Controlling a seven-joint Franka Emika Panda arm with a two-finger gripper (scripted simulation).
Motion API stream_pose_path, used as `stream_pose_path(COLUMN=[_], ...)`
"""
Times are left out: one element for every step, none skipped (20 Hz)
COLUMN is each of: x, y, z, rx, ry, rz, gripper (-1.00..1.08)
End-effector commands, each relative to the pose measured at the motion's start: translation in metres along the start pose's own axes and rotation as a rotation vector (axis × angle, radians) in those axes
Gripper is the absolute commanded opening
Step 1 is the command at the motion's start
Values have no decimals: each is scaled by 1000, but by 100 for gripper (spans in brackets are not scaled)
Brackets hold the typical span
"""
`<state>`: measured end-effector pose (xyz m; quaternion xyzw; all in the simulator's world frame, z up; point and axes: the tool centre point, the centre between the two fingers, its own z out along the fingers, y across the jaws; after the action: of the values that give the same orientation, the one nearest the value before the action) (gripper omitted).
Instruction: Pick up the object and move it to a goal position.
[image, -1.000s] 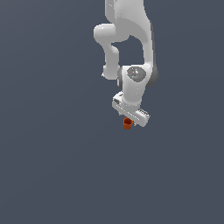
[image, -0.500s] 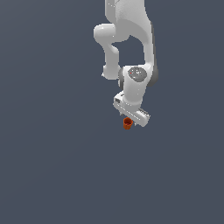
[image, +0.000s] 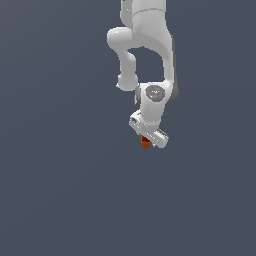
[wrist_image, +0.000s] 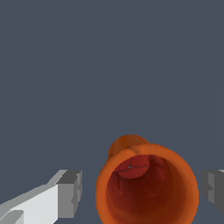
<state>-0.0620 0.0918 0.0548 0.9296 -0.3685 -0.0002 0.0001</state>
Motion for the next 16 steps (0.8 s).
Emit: stream_pose_path(x=[0,0,0,0,0,0,0,0,0,0,0,0,0,0,0,0], y=[0,0,0,0,-1,-1,-1,-1,-1,-1,-1,-1,-1,-1,-1,-1], z=[10,13,15,16,17,17,17,17,17,17,17,17,17,17,17,17], rx=[0,0,0,0,0,0,0,0,0,0,0,0,0,0,0,0], ry=[0,0,0,0,0,0,0,0,0,0,0,0,0,0,0,0], rz=[1,1,1,1,1,1,1,1,1,1,1,1,1,1,1,1], gripper=[100,100,100,100,100,100,-100,-100,-100,-100,-100,-100,-100,-100,-100,-100])
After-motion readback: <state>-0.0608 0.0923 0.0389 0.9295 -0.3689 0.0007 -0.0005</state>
